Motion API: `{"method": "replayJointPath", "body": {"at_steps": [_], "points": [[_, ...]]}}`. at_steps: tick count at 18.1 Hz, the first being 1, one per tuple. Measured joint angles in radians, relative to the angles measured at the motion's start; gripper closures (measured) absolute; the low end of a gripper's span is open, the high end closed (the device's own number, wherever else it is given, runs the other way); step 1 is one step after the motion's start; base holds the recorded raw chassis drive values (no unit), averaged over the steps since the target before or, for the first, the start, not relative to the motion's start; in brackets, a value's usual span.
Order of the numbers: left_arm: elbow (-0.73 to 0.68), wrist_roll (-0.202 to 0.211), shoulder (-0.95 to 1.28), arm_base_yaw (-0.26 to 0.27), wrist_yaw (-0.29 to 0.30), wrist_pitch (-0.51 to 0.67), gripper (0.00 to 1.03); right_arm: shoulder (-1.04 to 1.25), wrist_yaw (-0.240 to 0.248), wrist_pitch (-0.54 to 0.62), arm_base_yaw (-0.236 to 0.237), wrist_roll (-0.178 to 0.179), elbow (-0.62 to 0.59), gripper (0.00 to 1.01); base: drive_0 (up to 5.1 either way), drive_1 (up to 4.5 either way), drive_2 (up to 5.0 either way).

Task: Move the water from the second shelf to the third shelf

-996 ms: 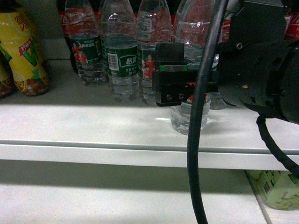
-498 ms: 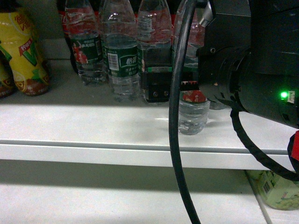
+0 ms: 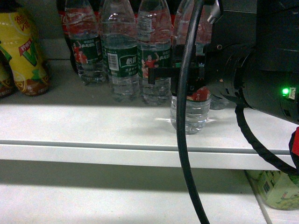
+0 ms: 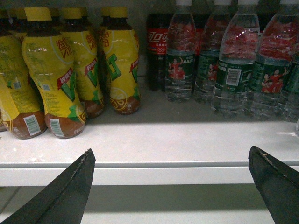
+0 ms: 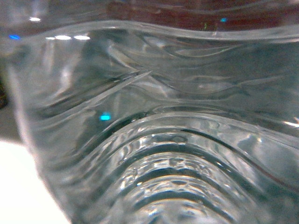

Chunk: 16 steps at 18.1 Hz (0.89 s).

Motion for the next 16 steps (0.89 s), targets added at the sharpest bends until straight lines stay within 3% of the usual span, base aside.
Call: {"method": "replayJointPath", "body": {"at_steps": [3,8,16], "points": [[0.000,0.000,0.000,0.000,0.000,0.000,0.05,-0.016,-0.002,0.014,0.000,-0.003,-0.023,0.59,0.0,0.00,0.0],[0.000,0.000,0.000,0.000,0.000,0.000,0.05,-0.144,-0.032,0.020,-0.004,-0.021,-0.167,0.59,0.0,0.00,0.0],[0.000,0.000,0.000,0.000,0.000,0.000,0.05,-0.369,-0.085,-0.017,-0.068,-0.048,-0.380,0.60,0.0,0.00,0.0]]}}
